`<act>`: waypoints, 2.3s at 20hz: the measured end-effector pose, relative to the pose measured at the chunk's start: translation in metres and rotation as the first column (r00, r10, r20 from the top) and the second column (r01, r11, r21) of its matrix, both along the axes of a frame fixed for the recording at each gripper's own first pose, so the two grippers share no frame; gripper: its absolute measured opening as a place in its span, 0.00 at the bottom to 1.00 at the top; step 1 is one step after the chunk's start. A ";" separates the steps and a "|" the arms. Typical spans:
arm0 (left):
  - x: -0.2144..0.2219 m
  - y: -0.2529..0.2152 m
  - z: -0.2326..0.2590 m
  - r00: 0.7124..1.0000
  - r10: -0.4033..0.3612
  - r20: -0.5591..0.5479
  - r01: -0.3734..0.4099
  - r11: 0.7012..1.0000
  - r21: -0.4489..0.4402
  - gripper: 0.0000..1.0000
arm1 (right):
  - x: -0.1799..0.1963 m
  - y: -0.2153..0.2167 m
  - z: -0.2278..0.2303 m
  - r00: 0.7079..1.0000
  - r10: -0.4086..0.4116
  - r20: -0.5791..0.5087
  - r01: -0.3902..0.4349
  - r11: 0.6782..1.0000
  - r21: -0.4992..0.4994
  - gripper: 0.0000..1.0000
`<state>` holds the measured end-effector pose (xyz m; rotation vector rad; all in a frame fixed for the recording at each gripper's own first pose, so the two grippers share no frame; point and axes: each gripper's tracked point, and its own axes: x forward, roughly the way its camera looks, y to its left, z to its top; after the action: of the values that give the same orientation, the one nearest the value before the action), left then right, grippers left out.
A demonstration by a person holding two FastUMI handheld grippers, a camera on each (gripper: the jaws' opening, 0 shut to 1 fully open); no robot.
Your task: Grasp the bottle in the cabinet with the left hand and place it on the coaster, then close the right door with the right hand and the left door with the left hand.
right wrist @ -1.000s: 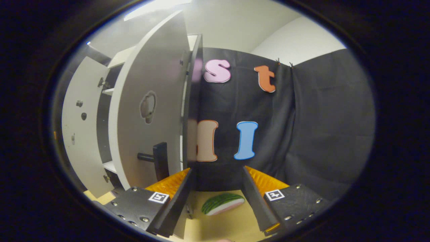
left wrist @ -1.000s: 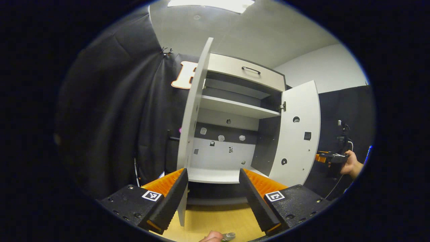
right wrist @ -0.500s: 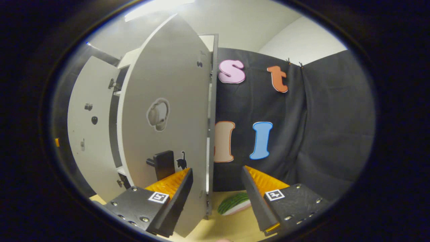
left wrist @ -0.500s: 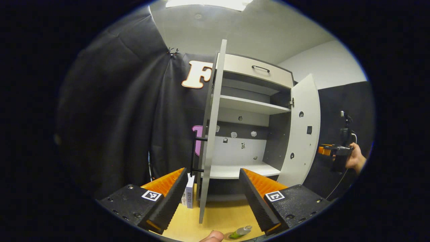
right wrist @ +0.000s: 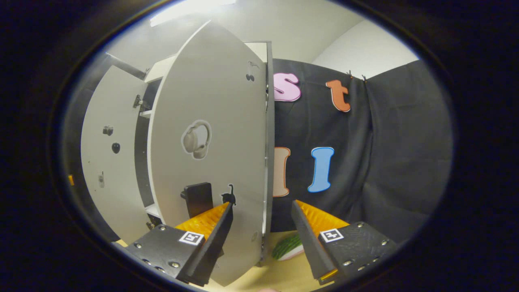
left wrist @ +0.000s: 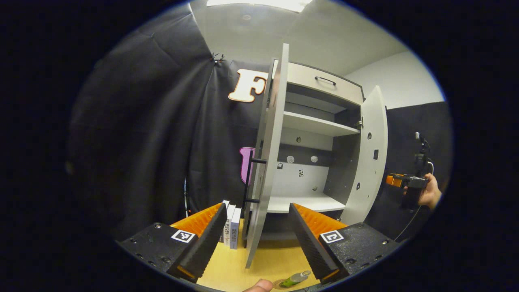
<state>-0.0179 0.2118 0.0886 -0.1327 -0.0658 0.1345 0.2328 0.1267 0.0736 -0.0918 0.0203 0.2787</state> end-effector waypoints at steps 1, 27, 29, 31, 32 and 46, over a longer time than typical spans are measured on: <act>0.002 0.006 -0.002 1.000 0.009 -0.004 -0.009 1.000 0.002 0.96 | 0.001 0.004 0.000 1.000 0.008 0.000 -0.008 1.000 0.004 0.89; 0.133 0.059 -0.014 0.983 -0.180 -0.034 0.178 0.981 -0.072 0.86 | -0.061 0.010 -0.024 0.995 -0.101 -0.012 0.102 0.993 0.064 0.95; 0.135 0.040 -0.015 0.982 -0.186 -0.038 0.182 0.980 -0.085 0.92 | -0.081 -0.007 -0.028 0.992 -0.128 -0.016 0.128 0.990 0.064 0.95; 0.136 0.027 -0.010 0.985 -0.170 -0.036 0.168 0.985 -0.046 0.92 | -0.101 -0.014 -0.025 0.992 -0.121 -0.024 0.122 0.989 0.088 0.95; 0.140 0.023 -0.010 0.987 -0.154 -0.039 0.153 0.988 -0.030 0.92 | -0.111 -0.019 -0.023 0.992 -0.126 -0.029 0.128 0.987 0.093 0.95; 0.142 0.001 -0.006 0.997 0.000 -0.075 0.004 0.998 0.065 0.93 | -0.216 -0.072 0.004 0.990 -0.138 0.037 0.135 0.988 0.078 0.95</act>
<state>0.1238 0.2132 0.0826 -0.0623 0.0044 0.1351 0.0170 0.0550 0.0771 -0.0217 -0.0261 0.1399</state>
